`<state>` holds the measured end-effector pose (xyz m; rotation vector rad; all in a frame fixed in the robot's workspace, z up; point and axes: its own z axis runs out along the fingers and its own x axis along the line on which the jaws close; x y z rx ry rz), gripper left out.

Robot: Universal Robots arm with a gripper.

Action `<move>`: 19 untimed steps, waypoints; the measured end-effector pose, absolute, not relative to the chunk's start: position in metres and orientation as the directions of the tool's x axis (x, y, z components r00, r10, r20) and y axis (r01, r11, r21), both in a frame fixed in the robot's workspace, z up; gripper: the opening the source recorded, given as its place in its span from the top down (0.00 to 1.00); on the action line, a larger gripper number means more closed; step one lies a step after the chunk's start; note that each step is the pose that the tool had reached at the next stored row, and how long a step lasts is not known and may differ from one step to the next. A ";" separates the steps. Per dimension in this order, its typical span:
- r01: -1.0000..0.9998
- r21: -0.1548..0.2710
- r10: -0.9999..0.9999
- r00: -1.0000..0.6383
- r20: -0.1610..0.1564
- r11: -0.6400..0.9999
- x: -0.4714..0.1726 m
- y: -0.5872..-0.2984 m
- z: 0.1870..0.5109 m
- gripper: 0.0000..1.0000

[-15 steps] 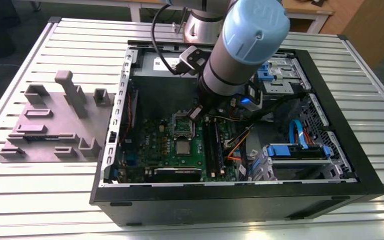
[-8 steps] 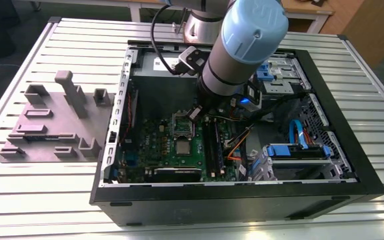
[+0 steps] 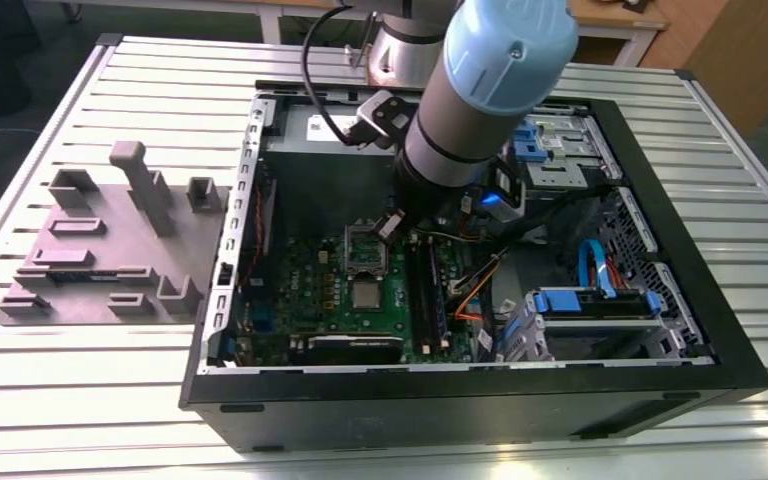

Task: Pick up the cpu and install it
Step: 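Close the cpu cover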

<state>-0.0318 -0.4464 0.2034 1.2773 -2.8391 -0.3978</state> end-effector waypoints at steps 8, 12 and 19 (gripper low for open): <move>-0.735 0.214 -0.739 -0.669 -0.078 0.643 -0.032 -0.446 0.214 0.90; -0.735 0.204 -0.740 -0.669 -0.066 0.646 -0.032 -0.446 0.219 0.90; -0.735 0.186 -0.742 -0.669 -0.046 0.651 -0.032 -0.446 0.224 0.90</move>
